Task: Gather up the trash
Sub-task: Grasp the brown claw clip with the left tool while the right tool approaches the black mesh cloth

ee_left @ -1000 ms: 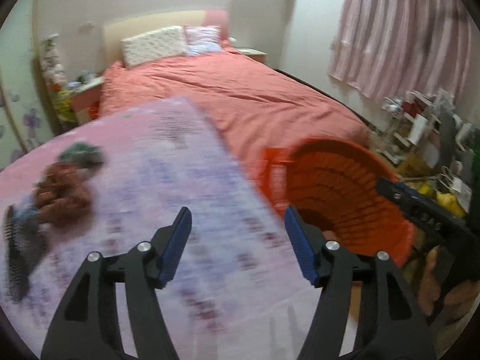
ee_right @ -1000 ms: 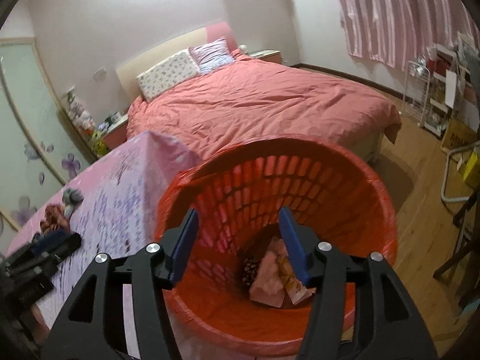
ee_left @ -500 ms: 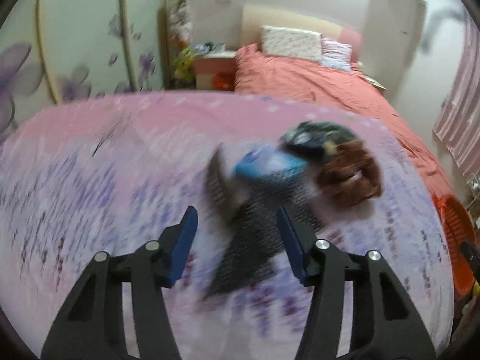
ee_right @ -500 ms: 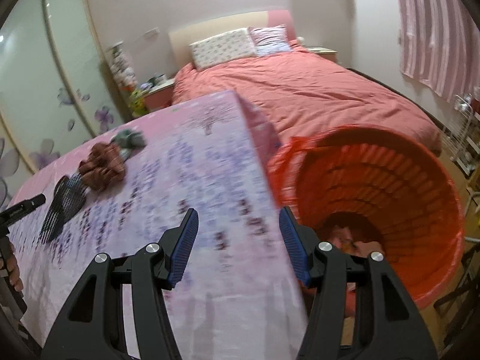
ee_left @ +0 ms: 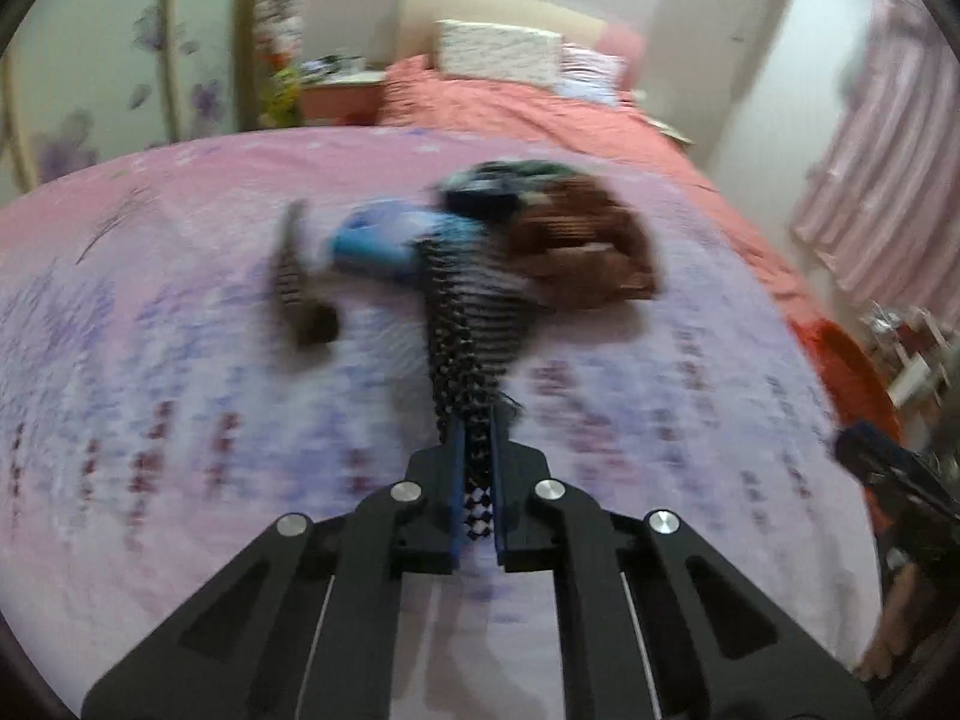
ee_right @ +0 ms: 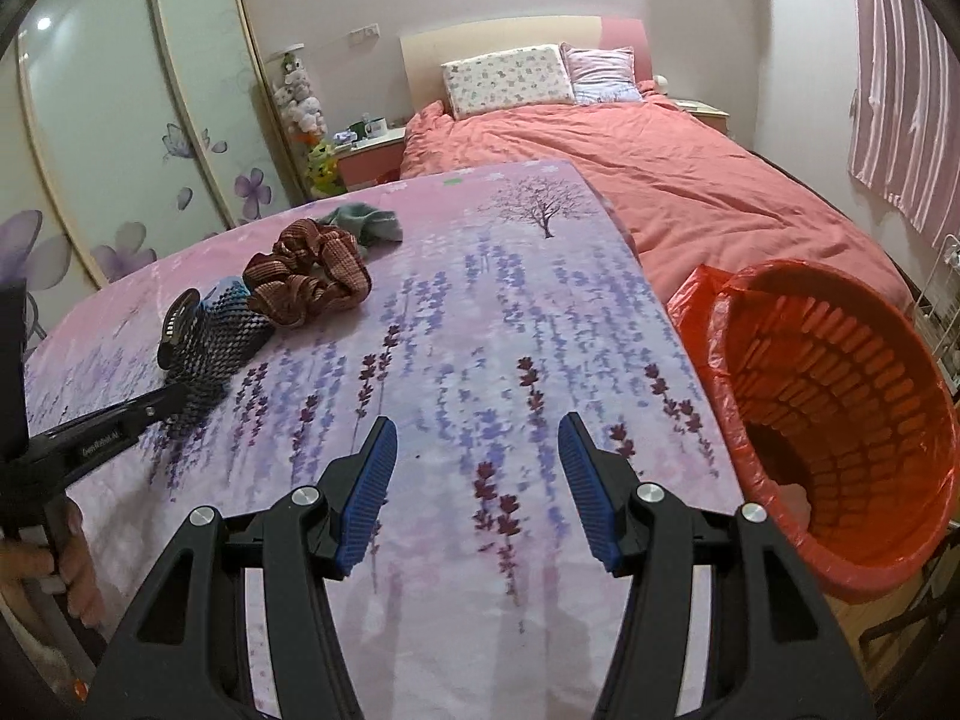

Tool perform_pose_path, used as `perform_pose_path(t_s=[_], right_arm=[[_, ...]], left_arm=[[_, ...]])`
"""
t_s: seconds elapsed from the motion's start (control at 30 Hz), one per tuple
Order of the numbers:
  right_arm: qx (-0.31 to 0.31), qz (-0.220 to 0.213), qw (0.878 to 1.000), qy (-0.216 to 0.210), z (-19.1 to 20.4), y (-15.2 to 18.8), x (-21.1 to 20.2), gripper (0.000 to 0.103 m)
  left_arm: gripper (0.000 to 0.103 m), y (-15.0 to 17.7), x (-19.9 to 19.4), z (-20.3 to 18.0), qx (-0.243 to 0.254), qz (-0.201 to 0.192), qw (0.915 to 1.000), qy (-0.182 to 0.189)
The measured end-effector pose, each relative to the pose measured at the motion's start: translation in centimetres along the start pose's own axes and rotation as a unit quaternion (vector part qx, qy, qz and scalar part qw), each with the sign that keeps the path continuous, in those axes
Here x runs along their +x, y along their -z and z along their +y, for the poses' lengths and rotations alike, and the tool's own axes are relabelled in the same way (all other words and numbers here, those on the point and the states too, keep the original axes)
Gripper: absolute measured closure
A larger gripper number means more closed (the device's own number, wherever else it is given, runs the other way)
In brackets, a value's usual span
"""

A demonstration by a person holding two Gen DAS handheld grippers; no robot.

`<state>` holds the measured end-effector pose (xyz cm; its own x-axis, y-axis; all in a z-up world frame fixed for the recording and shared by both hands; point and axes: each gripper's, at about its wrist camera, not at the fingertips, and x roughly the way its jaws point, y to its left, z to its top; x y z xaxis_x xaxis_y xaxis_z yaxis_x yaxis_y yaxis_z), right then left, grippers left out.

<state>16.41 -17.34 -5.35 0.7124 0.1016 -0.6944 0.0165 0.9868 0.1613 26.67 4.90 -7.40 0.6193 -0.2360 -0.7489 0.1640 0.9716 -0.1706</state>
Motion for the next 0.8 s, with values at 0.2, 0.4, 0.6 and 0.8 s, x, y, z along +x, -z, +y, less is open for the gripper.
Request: perform_pose_path(t_s=[0.2, 0.4, 0.6, 0.8], right_arm=[[-0.013, 0.003, 1.0, -0.004, 1.3, 0.3, 0.1, 0.046], [-0.022, 0.015, 1.0, -0.004, 2.6, 0.7, 1.0, 0.046], [-0.025, 0.017, 1.0, -0.002, 2.8, 0.8, 1.2, 0.046], [-0.029, 0.023, 0.999, -0.01, 3.9, 0.8, 1.6, 0.046]], left_arm=[[0.05, -1.0, -1.9, 0.6, -0.007, -0.042, 0.9987, -0.028], [0.051, -4.9, -0.2, 5.3, -0.068, -0.034, 0.9946, -0.07], [0.073, -6.9, 2.8, 7.2, -0.087, 0.005, 0.992, -0.092], [0.085, -6.5, 3.2, 7.8, -0.07, 0.011, 0.9909, -0.114]])
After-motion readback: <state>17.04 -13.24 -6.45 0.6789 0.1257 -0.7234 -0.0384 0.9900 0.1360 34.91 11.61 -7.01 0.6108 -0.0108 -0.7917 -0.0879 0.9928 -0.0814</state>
